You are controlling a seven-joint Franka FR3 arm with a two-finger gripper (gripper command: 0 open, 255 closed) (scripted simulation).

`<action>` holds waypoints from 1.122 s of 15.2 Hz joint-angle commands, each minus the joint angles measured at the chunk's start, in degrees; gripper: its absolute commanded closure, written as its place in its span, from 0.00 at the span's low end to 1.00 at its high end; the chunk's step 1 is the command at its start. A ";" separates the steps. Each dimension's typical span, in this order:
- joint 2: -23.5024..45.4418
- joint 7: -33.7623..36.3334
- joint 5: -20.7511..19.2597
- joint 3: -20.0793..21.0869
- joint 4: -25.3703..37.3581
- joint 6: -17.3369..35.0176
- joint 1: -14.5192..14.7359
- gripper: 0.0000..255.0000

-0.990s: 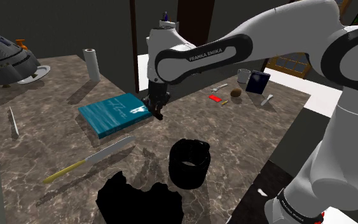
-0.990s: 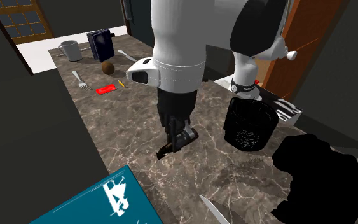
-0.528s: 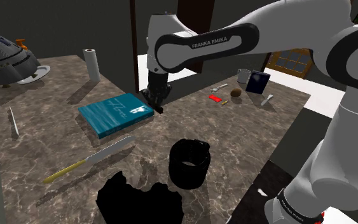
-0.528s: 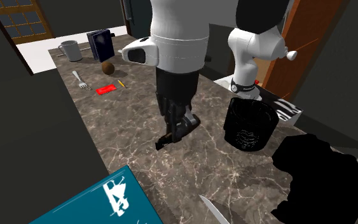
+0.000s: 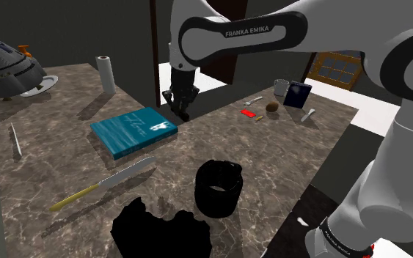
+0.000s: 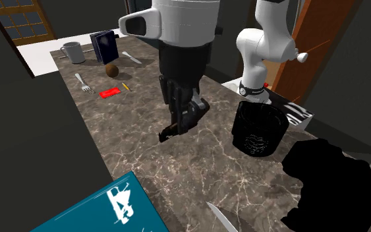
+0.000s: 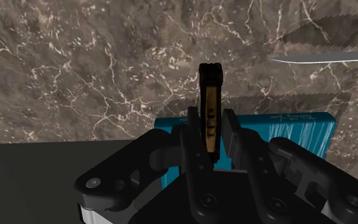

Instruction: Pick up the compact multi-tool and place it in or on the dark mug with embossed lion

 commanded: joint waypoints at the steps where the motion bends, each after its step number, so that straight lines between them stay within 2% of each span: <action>1: -0.15 -0.12 0.08 0.01 1.40 -1.56 0.00 1.00; 3: -0.18 -0.16 0.11 0.03 2.36 -2.55 0.02 1.00; 10: -15.21 1.65 4.31 1.55 -14.92 0.28 1.05 1.00; 17: -29.19 3.85 8.86 3.03 -27.88 -0.15 3.85 1.00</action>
